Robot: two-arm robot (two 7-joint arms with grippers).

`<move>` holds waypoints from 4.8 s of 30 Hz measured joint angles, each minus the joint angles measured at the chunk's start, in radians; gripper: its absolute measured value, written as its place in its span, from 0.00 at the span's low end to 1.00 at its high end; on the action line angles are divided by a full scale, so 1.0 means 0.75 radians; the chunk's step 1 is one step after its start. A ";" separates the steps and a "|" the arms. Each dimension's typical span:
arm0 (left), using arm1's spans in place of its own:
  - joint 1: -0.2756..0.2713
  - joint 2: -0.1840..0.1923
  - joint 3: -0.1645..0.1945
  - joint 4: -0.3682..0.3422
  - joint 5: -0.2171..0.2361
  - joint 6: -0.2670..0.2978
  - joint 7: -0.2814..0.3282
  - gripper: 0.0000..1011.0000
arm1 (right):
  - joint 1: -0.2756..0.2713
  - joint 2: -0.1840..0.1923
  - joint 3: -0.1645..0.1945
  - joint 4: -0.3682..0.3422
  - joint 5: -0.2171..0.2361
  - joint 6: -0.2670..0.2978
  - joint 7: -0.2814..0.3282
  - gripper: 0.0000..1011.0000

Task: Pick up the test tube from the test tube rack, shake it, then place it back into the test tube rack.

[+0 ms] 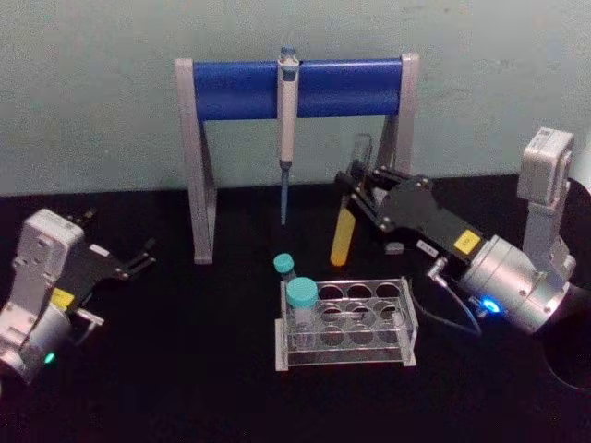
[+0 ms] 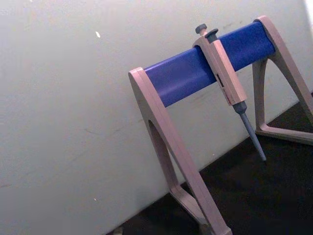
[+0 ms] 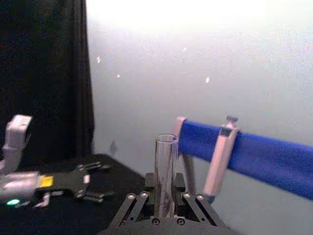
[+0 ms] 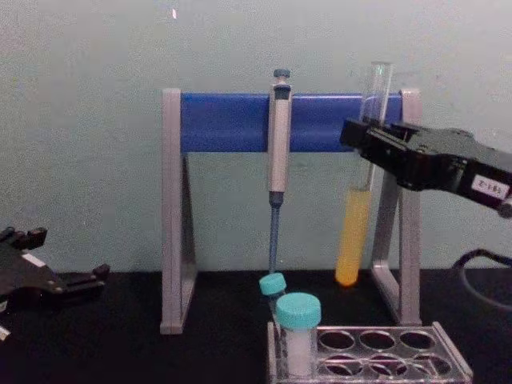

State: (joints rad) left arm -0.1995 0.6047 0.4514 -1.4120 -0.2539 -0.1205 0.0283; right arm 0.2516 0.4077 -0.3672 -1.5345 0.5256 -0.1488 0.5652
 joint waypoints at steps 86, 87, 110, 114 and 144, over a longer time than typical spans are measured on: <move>0.000 0.000 0.000 0.000 0.000 0.000 0.000 0.99 | 0.025 -0.059 0.023 0.079 -0.077 -0.046 -0.086 0.23; 0.000 0.000 0.000 0.000 0.000 0.000 0.000 0.99 | 0.025 -0.059 0.024 0.078 -0.077 -0.045 -0.086 0.23; 0.000 0.000 0.000 0.000 0.000 0.000 0.000 0.99 | 0.017 -0.060 0.033 0.064 -0.082 -0.041 -0.089 0.23; 0.000 0.000 0.000 0.000 0.000 0.000 0.000 0.99 | 0.016 -0.061 0.034 0.064 -0.082 -0.041 -0.089 0.23; 0.000 0.000 0.000 0.000 0.000 0.000 0.000 0.99 | -0.079 0.065 0.008 -0.062 0.043 -0.035 0.080 0.23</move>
State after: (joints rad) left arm -0.1995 0.6047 0.4514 -1.4120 -0.2539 -0.1205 0.0283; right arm 0.1926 0.4564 -0.3614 -1.5807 0.5576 -0.1752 0.6252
